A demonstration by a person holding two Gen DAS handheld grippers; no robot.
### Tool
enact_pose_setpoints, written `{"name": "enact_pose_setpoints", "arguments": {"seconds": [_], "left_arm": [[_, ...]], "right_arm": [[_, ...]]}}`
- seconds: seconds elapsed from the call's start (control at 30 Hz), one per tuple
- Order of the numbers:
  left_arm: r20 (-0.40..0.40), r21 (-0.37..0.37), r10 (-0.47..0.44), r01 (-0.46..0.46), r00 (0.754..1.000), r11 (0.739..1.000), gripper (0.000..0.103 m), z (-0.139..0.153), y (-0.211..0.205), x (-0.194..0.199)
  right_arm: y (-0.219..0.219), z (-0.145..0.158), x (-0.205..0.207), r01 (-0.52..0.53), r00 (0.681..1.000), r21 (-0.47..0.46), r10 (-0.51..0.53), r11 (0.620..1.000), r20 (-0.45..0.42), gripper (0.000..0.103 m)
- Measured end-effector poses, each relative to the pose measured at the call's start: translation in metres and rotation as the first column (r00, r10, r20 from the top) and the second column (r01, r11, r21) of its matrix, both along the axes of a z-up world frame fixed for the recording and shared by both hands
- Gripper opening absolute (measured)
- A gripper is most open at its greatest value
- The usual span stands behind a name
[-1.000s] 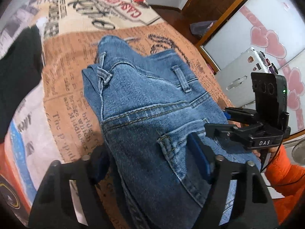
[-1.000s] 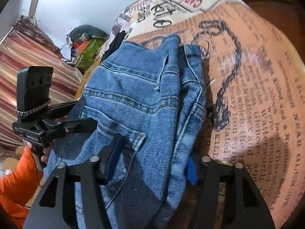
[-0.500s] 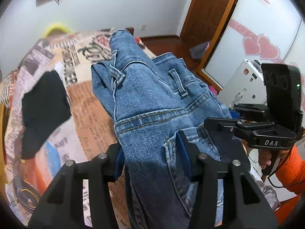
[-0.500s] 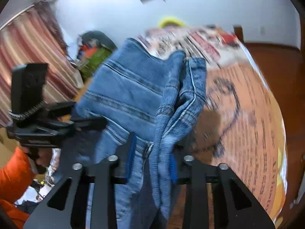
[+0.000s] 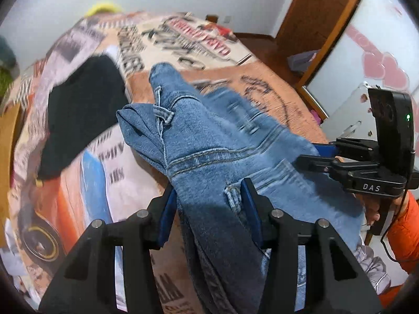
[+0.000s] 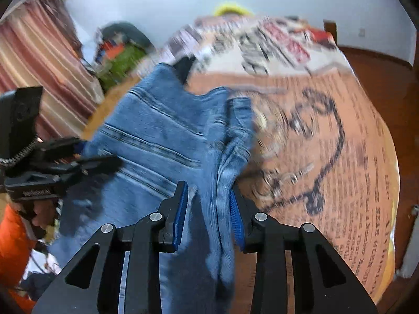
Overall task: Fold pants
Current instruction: 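Lift the folded jeans up by the waistband with both tools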
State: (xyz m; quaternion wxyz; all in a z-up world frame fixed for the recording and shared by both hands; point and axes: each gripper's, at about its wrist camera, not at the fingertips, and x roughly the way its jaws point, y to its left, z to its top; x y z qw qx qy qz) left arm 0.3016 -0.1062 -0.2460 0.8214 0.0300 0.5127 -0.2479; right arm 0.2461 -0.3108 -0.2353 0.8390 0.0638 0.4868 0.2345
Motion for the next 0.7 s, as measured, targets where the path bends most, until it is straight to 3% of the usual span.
{"name": "enact_pose_setpoints", "arguments": {"seconds": [0.1,0.17,0.2,0.5,0.6,0.7], "left_arm": [[-0.022,-0.036,0.003,-0.004,1.0,0.999,0.049,-0.007,0.009,0.002],[-0.019,-0.025,0.001,-0.001,1.0,1.0,0.05,-0.009,0.008,0.001],[-0.018,-0.014,0.002,-0.002,1.0,1.0,0.051,-0.01,0.008,0.001],[-0.08,-0.038,0.061,-0.064,0.995,0.997,0.06,-0.022,0.019,0.009],[-0.067,-0.027,0.054,-0.056,0.996,0.998,0.061,-0.023,0.018,0.007],[-0.063,-0.013,0.056,-0.057,0.996,0.998,0.062,-0.025,0.018,0.007]], "right_arm": [[-0.009,-0.013,0.008,-0.01,0.999,0.029,0.011,1.0,-0.044,0.044],[-0.015,-0.02,0.013,-0.008,0.998,0.038,0.01,0.999,-0.067,0.057],[-0.017,-0.024,0.018,-0.015,0.997,0.047,0.019,0.999,-0.081,0.059],[-0.019,-0.04,0.031,-0.063,0.977,0.199,0.102,0.978,-0.19,0.062],[-0.003,-0.03,0.03,-0.12,0.977,0.186,0.149,0.975,-0.15,0.062],[0.022,-0.031,0.028,-0.174,0.974,0.089,0.185,0.981,-0.128,0.065]]}}
